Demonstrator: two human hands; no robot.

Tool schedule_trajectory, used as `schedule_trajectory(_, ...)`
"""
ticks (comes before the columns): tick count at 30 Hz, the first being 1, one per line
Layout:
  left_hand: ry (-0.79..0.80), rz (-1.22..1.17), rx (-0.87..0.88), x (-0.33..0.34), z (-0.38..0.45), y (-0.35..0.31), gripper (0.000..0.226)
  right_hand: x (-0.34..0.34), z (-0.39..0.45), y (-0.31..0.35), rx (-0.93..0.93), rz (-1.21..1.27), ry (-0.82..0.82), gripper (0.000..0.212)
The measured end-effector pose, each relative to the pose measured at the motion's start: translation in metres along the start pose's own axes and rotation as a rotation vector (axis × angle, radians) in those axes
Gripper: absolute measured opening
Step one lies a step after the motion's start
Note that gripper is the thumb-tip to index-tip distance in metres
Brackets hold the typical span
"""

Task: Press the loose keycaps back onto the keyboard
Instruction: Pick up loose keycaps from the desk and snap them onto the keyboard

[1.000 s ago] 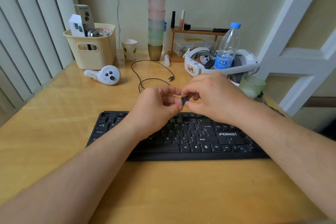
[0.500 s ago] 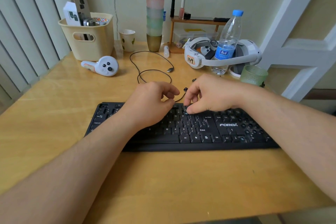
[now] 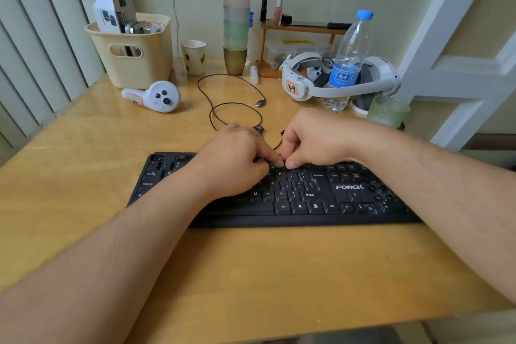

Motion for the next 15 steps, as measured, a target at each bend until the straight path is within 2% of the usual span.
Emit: schedule_trajectory(15,0.0,-0.014,-0.015,0.001,0.0,0.0003,0.036,0.0047,0.0025,0.001,0.041,-0.009,-0.048,0.009)
Point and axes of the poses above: each hand's wrist, its own z-axis towards the middle knuckle, its own x-axis out of the palm, y = z × x, the point moved 5 cm from there along z, towards the middle knuckle, and after that the axes turned 7 degrees about -y, right-handed, at the moved point
